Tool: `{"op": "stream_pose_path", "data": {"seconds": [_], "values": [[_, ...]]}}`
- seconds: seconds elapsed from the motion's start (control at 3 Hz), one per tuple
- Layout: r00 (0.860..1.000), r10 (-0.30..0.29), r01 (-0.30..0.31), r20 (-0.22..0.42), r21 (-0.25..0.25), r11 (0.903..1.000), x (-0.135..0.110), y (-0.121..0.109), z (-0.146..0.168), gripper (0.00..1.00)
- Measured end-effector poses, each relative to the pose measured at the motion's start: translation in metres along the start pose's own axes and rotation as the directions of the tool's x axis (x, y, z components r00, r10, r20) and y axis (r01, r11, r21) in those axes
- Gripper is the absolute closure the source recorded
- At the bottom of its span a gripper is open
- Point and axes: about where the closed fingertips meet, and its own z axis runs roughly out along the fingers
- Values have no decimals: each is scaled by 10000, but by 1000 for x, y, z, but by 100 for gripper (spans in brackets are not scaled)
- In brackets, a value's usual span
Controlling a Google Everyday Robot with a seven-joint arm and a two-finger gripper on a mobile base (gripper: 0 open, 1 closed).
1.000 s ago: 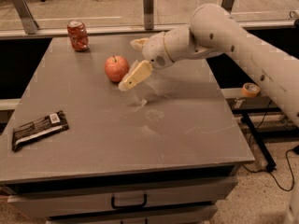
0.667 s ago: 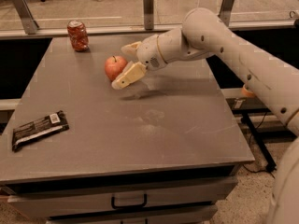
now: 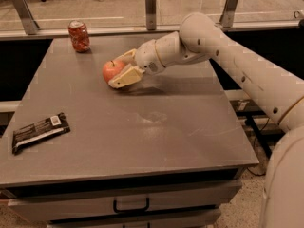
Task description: Pick apple
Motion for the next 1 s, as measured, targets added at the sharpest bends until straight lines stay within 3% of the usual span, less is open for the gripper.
{"op": "stream_pose_path", "data": {"seconds": [0.33, 0.67, 1.0], "values": [[9996, -38, 43, 294, -173, 9998, -10, 4, -11, 88], [9968, -147, 138, 787, 119, 9998, -31, 13, -50, 100], [9864, -426, 312, 1585, 738, 9968, -53, 19, -96, 100]]}}
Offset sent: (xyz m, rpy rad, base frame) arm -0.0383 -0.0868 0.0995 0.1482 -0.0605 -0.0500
